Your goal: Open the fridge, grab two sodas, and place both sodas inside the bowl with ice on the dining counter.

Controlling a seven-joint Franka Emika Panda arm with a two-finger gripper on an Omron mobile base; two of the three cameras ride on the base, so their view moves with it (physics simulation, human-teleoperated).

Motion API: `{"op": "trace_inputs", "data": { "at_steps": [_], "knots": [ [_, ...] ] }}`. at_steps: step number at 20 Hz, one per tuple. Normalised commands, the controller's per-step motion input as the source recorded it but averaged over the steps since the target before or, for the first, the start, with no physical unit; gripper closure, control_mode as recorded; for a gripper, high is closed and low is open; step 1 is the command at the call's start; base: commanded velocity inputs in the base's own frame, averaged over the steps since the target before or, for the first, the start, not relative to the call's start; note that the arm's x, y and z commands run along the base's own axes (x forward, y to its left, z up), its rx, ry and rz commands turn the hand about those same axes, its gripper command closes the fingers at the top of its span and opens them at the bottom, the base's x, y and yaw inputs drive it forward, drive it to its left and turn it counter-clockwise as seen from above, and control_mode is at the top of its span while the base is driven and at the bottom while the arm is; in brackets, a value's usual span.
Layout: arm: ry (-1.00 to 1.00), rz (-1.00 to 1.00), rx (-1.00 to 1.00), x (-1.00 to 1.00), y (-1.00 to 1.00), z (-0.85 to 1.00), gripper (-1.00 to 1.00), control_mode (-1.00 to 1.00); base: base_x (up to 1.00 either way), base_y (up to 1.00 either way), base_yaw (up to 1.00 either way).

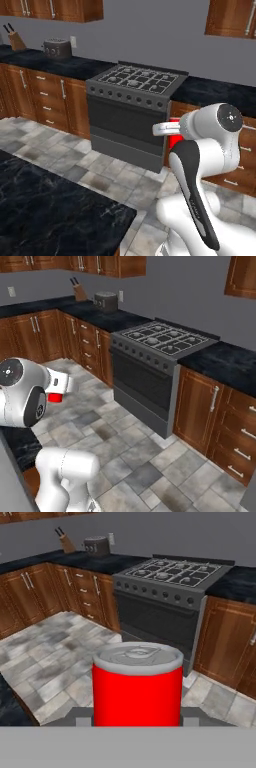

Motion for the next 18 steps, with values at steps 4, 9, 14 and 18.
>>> {"op": "trace_inputs", "data": {
  "at_steps": [4,9,14,18],
  "knots": [
    [0.0,0.0,0.0,0.0,0.0,0.0,1.0,1.0,-0.53,0.48,0.42],
    [0.0,0.0,0.0,0.0,0.0,0.0,1.0,1.0,-0.56,0.46,0.4],
    [0.0,0.0,0.0,0.0,0.0,0.0,1.0,1.0,-0.69,-0.36,0.23],
    [0.0,0.0,0.0,0.0,0.0,0.0,1.0,1.0,-1.0,-0.06,0.13]
  ]
}}
